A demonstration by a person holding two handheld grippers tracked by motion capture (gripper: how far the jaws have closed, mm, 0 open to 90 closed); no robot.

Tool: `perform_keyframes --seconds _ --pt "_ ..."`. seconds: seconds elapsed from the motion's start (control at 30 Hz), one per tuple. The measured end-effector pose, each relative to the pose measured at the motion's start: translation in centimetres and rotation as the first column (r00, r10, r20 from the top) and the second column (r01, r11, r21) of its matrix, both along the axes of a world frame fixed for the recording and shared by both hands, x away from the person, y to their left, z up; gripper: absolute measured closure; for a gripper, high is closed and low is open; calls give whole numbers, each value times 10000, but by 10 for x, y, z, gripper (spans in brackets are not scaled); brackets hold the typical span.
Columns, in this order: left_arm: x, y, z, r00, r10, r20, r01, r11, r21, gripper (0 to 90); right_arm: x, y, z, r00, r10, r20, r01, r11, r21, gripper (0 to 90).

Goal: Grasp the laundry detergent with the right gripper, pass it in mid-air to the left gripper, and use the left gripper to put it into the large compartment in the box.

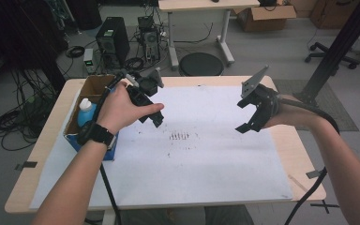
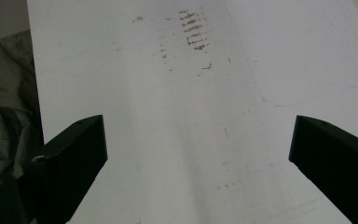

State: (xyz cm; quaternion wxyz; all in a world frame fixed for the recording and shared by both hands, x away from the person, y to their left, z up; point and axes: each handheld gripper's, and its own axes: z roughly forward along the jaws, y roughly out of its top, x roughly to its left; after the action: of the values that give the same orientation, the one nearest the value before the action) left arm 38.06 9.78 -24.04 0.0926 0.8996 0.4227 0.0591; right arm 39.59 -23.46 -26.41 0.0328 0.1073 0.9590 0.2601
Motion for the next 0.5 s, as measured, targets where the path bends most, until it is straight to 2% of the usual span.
perform_keyframes --seconds 0.03,0.17,0.5 --pt "0 -3 -3 9998 -184 -106 184 9998 -21 49 -1 -1 0 10000 5 -24 -5 10000 -26 39" --pt "0 -7 -9 9993 -259 -254 260 9996 70 50 -1 -1 0 10000 -18 10 18 10000 -7 38" --pt "-1 -3 -9 9983 -414 -404 410 9991 -86 47 -2 -1 0 10000 -3 53 4 10000 -30 35"
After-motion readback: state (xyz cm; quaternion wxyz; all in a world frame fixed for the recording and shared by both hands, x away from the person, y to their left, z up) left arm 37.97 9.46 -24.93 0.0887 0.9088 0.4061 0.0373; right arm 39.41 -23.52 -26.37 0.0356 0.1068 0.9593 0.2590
